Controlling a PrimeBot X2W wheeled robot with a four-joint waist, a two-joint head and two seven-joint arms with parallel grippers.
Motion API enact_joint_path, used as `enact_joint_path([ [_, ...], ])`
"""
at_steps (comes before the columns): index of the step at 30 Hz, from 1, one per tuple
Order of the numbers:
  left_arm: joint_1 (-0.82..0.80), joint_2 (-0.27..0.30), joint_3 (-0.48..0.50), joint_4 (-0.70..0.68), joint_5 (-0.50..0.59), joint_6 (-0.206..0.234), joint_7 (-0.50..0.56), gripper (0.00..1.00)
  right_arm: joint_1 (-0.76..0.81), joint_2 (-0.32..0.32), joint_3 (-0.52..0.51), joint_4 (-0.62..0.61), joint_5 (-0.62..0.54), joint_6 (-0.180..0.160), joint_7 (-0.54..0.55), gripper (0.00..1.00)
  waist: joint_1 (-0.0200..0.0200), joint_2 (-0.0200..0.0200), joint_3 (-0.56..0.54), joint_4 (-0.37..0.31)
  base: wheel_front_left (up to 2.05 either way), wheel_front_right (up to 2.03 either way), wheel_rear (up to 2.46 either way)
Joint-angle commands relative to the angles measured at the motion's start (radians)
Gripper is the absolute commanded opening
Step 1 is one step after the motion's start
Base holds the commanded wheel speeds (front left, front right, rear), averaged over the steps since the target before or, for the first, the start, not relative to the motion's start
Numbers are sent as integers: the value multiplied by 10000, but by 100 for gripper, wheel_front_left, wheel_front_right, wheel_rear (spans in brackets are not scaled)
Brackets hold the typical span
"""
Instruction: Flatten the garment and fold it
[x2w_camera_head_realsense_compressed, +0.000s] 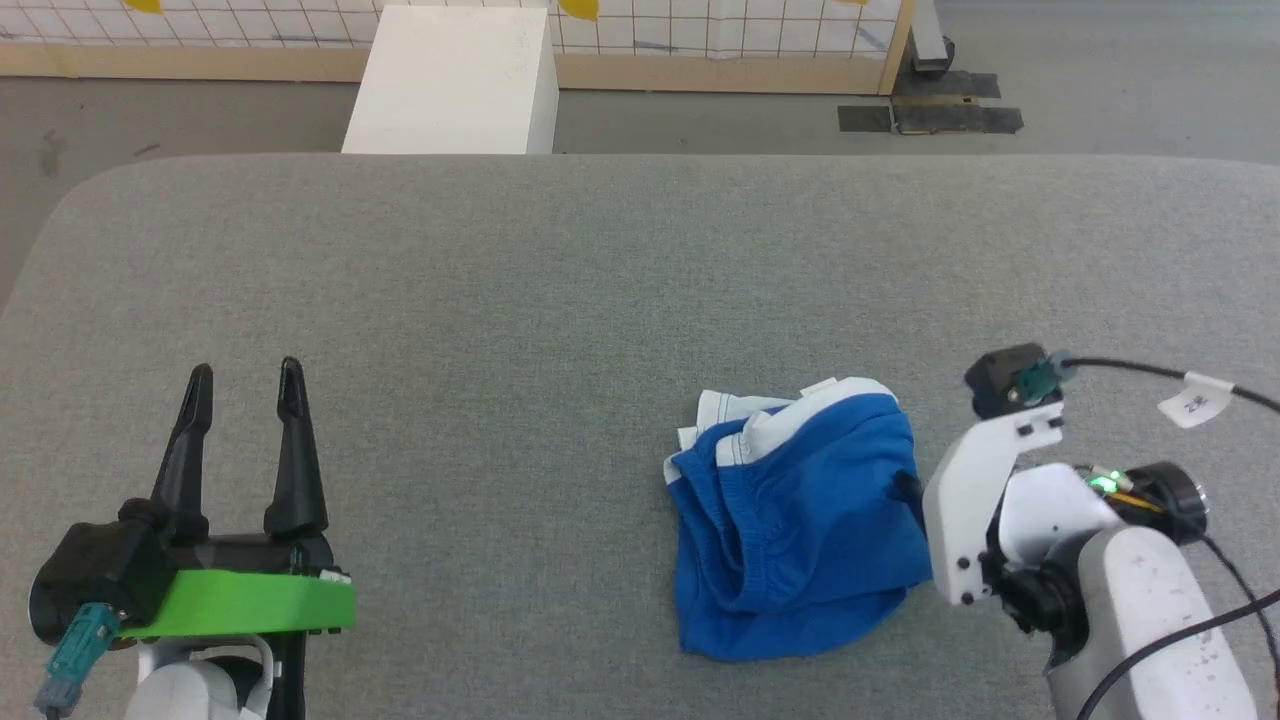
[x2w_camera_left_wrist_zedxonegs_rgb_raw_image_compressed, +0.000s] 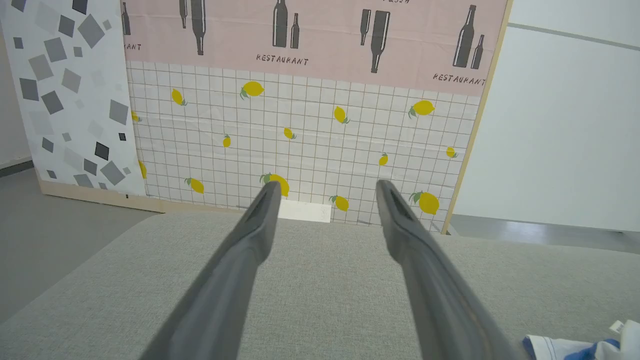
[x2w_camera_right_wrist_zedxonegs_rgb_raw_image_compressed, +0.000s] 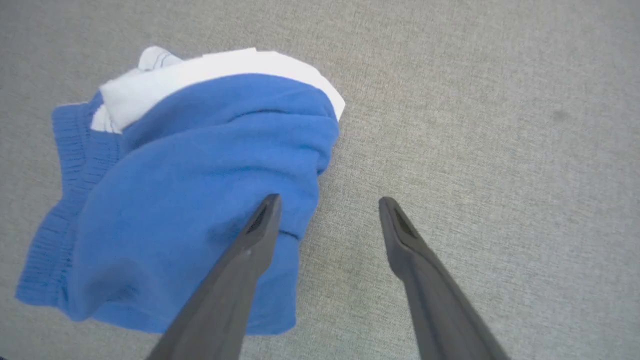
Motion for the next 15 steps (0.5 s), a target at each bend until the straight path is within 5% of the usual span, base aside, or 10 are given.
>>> enact_joint_path([
  [1, 47, 62, 3, -26, 111, -69, -36, 100, 103, 12, 46, 107, 105, -15, -125, 100, 0, 0, 46, 3, 0, 0, 0],
  [12, -91, 223, -153, 70, -3, -69, -36, 100, 66, 12, 595, 2144, 107, -15, -1026, 100, 0, 0, 248, 291, 0, 0, 0],
  [14, -71, 232, -152, 77, -3, -69, -36, 100, -13, 12, 549, 2474, -127, -15, -1194, 23, 0, 0, 241, 310, 0, 0, 0],
  [15, -55, 236, -136, 79, -4, -69, -36, 100, -33, 12, 537, 2599, -101, -15, -1234, 0, 0, 0, 229, 297, 0, 0, 0],
])
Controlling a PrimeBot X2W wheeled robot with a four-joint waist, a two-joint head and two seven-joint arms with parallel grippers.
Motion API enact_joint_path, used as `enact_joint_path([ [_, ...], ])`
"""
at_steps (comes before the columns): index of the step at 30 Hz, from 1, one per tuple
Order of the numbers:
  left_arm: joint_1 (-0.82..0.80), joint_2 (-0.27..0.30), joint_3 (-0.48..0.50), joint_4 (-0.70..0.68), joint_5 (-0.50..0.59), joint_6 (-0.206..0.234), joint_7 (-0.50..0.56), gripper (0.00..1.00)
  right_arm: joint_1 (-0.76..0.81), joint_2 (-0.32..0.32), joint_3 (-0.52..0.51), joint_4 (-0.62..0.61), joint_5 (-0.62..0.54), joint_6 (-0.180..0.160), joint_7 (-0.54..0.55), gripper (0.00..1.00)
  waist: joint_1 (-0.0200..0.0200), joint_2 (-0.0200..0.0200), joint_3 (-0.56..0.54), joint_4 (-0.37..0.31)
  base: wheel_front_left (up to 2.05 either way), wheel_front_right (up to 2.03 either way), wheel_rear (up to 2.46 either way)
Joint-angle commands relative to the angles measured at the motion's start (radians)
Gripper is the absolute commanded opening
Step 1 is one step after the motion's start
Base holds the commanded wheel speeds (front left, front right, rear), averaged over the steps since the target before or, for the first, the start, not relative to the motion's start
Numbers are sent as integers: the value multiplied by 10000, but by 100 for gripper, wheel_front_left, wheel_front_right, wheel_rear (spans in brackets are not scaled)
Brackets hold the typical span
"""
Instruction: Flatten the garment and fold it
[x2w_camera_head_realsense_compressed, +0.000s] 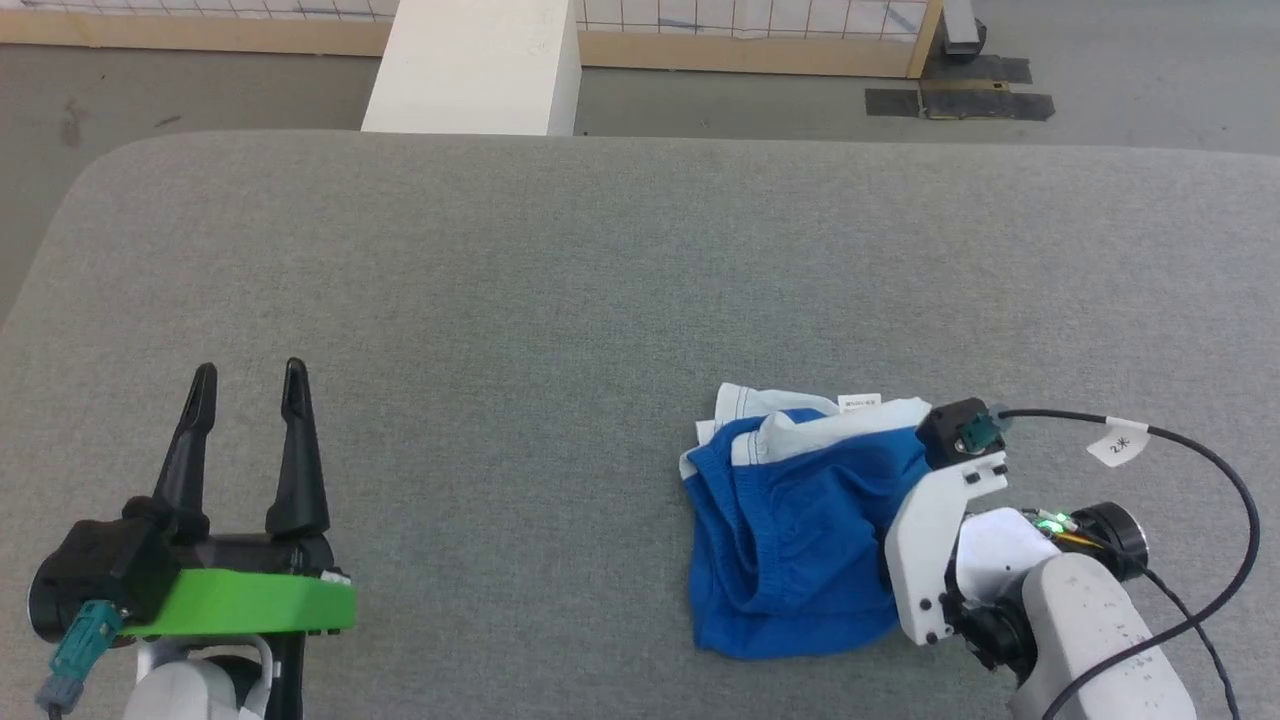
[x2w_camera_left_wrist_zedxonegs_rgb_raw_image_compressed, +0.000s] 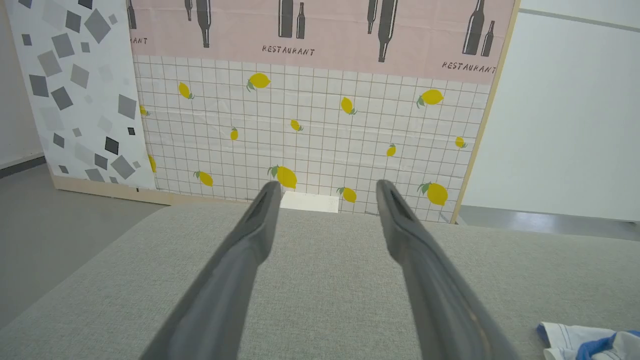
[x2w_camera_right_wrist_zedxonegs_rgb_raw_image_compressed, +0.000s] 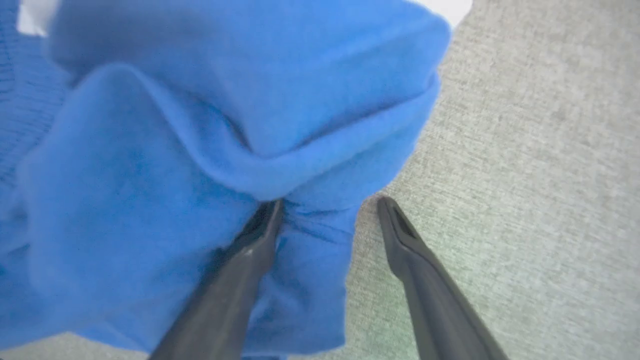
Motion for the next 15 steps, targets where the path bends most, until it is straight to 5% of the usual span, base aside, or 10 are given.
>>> enact_joint_path([
  [1, -4, 81, 41, 29, 2, -69, -36, 100, 45, -1, 40, 362, -2, -17, -36, 0, 0, 0, -36, -56, 0, 0, 0],
  [9, 285, 75, 261, -111, 1, -69, -36, 100, -222, -108, 505, 315, 23, -17, -159, 0, 0, 0, 0, -1089, 0, 0, 0],
  [15, 447, 41, 636, -438, -45, -69, -36, 100, -506, -1162, 1224, -272, 311, -17, 328, 0, 0, 0, 263, -2586, 0, 0, 0],
])
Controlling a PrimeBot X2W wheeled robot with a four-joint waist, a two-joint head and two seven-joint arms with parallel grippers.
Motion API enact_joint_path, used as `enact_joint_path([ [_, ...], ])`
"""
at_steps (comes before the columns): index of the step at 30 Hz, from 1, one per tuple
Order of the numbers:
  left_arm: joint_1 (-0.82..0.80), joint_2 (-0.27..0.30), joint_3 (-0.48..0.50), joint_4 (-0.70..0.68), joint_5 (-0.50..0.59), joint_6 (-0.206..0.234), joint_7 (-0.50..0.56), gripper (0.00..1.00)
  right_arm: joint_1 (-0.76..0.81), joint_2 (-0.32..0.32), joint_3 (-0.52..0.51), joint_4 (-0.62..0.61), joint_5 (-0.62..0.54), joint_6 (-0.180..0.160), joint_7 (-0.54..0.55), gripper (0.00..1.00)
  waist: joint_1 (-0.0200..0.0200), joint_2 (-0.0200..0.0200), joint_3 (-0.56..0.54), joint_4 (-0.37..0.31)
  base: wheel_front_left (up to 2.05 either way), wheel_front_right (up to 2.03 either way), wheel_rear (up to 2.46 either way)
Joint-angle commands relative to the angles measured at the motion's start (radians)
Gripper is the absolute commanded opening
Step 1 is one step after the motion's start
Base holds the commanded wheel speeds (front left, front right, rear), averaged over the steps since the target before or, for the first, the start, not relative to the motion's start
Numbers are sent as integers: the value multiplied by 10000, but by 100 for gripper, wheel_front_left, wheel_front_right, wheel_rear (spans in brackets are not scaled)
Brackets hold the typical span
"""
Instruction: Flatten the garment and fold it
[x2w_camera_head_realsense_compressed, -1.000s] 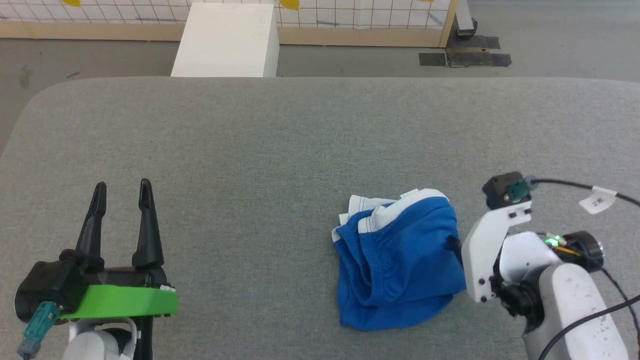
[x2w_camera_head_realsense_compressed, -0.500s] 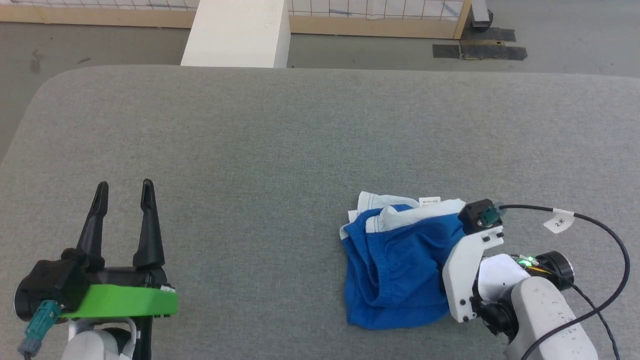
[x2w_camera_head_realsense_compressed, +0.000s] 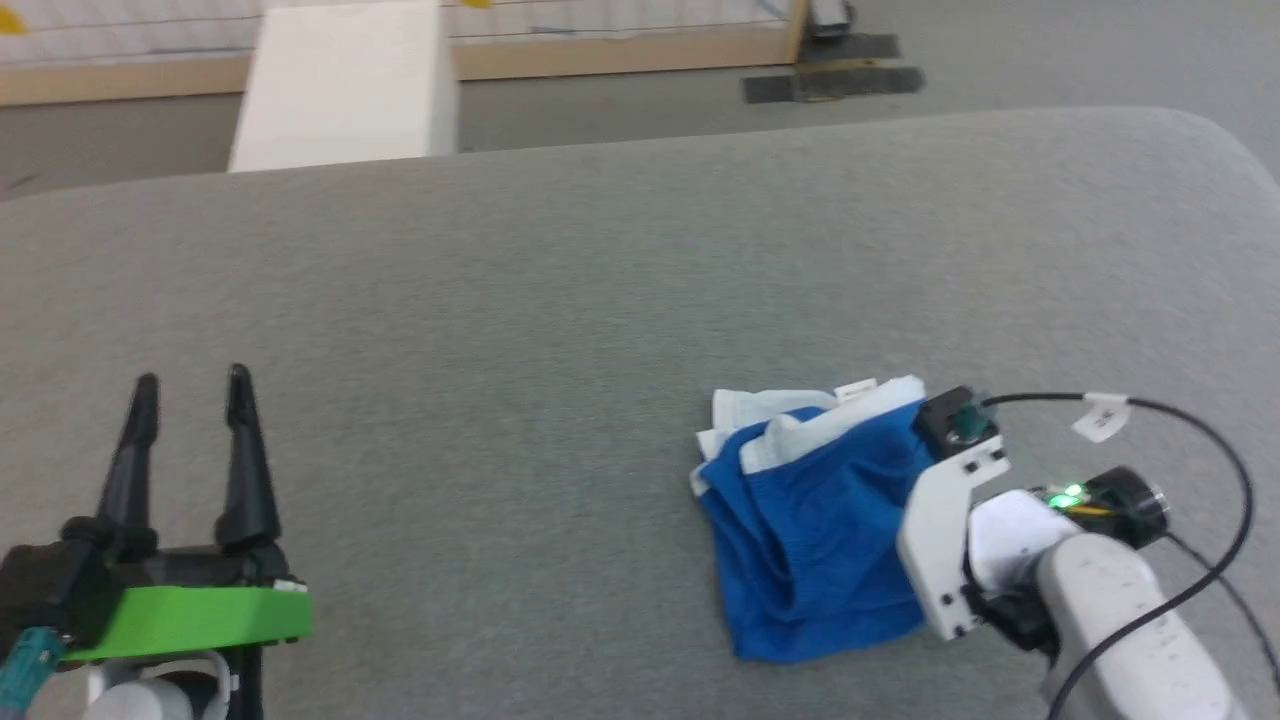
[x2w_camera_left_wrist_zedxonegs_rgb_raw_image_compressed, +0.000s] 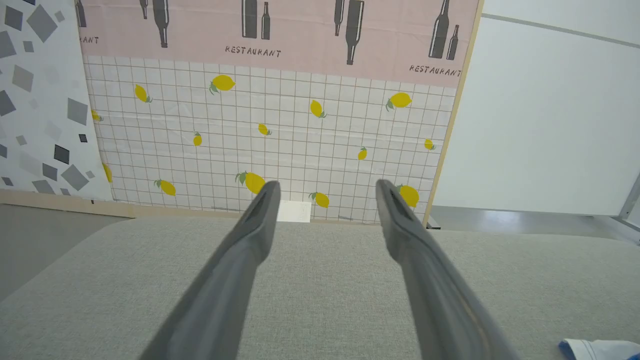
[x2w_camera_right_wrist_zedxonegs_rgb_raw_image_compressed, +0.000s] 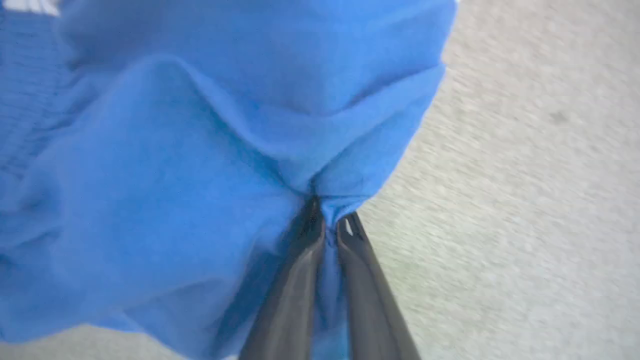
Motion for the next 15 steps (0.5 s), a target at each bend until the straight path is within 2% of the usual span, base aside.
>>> enact_joint_path([
  [1, 167, 21, 148, -152, -4, -69, -36, 100, -227, -426, 71, -157, 199, -19, 156, 0, 0, -1, 335, -1428, 0, 0, 0],
  [7, 190, 194, 348, -588, 16, -69, -36, 100, -692, -1678, 318, -542, 517, -19, 420, 0, 0, -1, 892, -2510, 0, 0, 0],
  [12, 89, 624, 402, -834, -96, -69, -36, 100, -1140, -2512, -21, -558, 521, -19, 78, 0, 0, -1, 1609, -2782, 0, 0, 0],
  [13, -6, 947, 416, -946, -204, -69, -36, 100, -1372, -2806, -476, -478, 312, -19, -63, 0, 0, -1, 2118, -2737, 0, 0, 0],
  [15, -57, 1168, 429, -1013, -269, -69, -36, 100, -1511, -2898, -904, -501, 30, -19, -124, 0, 0, -1, 2483, -2655, 0, 0, 0],
])
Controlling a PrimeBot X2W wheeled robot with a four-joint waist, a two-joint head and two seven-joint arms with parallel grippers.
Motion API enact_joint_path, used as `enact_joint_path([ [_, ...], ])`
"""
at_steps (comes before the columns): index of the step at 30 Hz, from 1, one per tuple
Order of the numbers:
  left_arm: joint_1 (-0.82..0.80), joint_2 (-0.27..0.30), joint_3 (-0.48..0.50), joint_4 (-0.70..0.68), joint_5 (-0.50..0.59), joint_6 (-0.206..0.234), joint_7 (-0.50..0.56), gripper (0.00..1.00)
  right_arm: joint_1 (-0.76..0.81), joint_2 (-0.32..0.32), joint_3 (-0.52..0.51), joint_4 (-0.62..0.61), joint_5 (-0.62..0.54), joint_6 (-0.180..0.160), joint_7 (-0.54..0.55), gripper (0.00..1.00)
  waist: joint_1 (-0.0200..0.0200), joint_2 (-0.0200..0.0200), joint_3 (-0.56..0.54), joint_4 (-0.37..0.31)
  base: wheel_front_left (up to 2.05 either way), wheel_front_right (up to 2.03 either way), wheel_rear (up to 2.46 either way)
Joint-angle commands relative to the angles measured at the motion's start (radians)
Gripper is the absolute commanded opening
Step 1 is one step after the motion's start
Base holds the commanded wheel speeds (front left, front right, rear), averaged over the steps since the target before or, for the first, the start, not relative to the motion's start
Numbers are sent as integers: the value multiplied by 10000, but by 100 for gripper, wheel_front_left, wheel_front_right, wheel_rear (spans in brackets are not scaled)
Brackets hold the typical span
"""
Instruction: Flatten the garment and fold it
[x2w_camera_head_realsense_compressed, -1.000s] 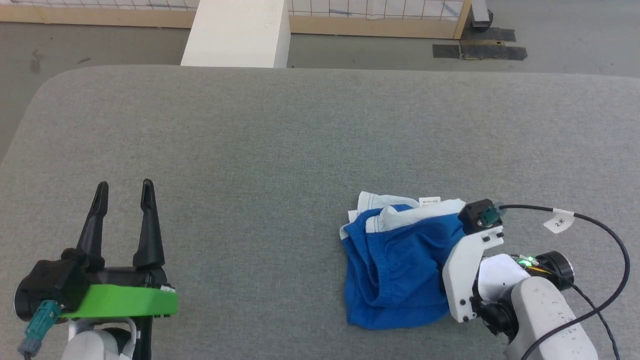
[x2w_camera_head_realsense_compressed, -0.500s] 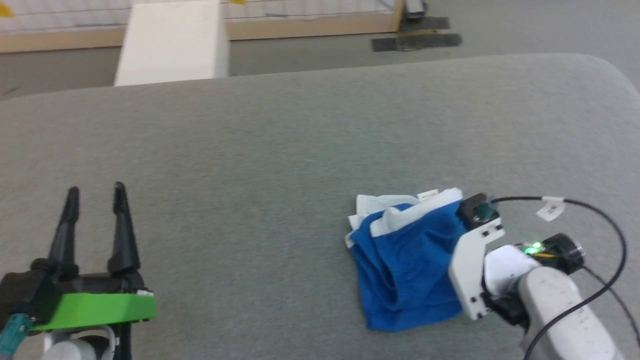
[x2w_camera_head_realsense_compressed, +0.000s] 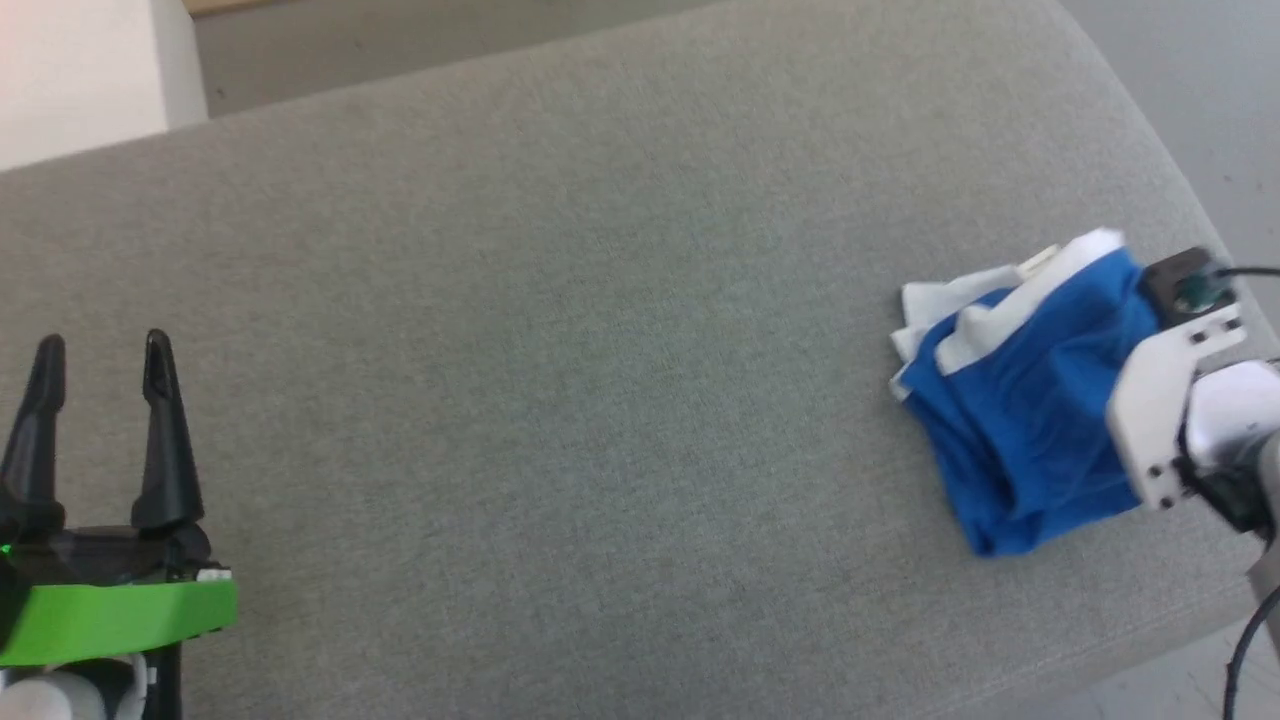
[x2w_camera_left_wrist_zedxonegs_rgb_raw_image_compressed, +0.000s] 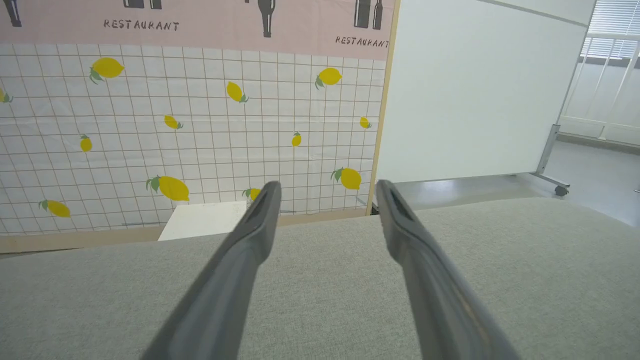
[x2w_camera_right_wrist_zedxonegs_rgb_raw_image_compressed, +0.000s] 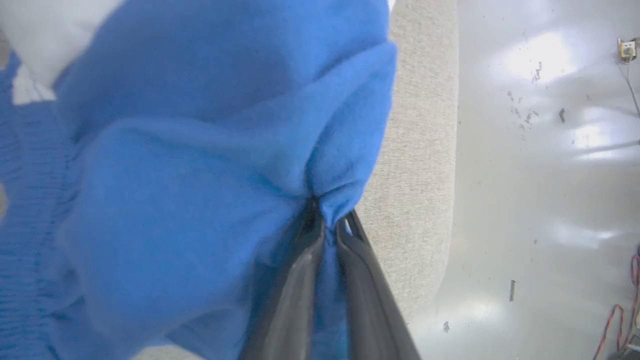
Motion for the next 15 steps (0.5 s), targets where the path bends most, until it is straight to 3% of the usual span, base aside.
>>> enact_joint_path([
  [1, -147, 208, 42, -60, -79, -69, -36, 100, -237, -14, -340, -33, -249, -19, -97, 0, 0, -1, 1189, -123, 0, 0, 0],
  [8, -408, 870, 198, -245, -369, -69, -36, 100, -231, 163, -2491, -522, -1548, -19, -85, 0, 0, -1, 2120, 249, 0, 0, 0],
  [13, -460, 1020, 294, -208, -487, -69, -36, 100, -125, 495, -3660, -943, -2297, -19, -184, 0, 0, -1, 2243, 350, 0, 0, 0],
  [14, -460, 1015, 314, -164, -478, -69, -36, 100, -130, 595, -3926, -992, -2438, -19, -223, 63, 0, -1, 2216, 368, 0, 0, 0],
  [15, -457, 999, 333, -101, -445, -69, -36, 100, -105, 625, -4042, -1030, -2581, -19, -269, 100, 0, -1, 2174, 381, 0, 0, 0],
])
